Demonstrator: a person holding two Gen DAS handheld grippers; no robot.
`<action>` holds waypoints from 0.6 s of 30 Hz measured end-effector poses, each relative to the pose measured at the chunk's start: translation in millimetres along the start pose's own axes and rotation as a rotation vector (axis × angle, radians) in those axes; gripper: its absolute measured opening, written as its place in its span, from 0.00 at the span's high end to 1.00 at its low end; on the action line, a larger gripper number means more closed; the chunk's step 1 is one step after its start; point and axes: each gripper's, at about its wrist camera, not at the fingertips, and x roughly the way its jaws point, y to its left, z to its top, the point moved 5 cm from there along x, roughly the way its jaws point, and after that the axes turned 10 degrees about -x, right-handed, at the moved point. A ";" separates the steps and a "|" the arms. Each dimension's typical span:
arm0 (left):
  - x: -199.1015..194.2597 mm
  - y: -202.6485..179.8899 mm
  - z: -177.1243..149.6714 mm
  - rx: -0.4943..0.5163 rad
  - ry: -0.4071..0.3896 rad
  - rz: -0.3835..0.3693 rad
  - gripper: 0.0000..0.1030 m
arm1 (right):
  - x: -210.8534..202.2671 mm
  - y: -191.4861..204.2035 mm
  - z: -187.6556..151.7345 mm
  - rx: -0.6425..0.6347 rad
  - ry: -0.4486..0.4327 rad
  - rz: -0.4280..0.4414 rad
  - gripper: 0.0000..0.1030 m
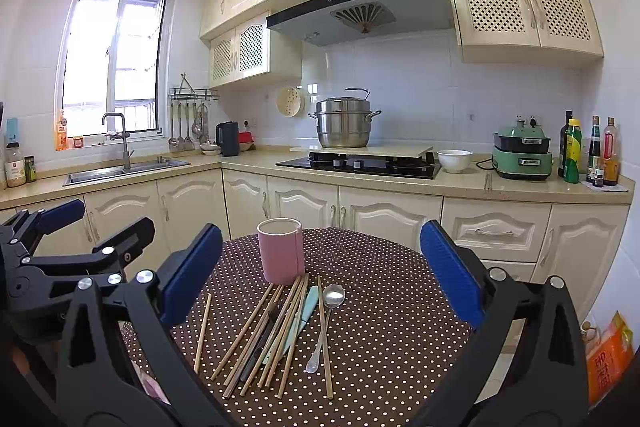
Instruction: Organize utensils
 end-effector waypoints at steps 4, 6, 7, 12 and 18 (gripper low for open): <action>0.7 -0.9 -6.1 -0.001 0.003 0.000 0.04 | 2.0 -3.6 3.6 0.004 0.004 0.002 0.06; 0.6 -1.2 -6.9 -0.002 0.004 -0.001 0.04 | 2.1 -3.3 4.0 0.003 0.005 0.002 0.06; 0.3 -1.4 -8.3 -0.002 0.004 -0.001 0.04 | 2.4 -3.9 4.4 0.004 0.006 0.002 0.06; -0.3 -1.3 -8.1 -0.003 0.006 0.000 0.04 | 2.5 -3.7 3.4 0.004 0.006 0.002 0.06; -1.2 -0.7 -6.4 -0.006 0.011 0.000 0.04 | 2.9 -2.9 0.5 0.010 0.012 0.008 0.06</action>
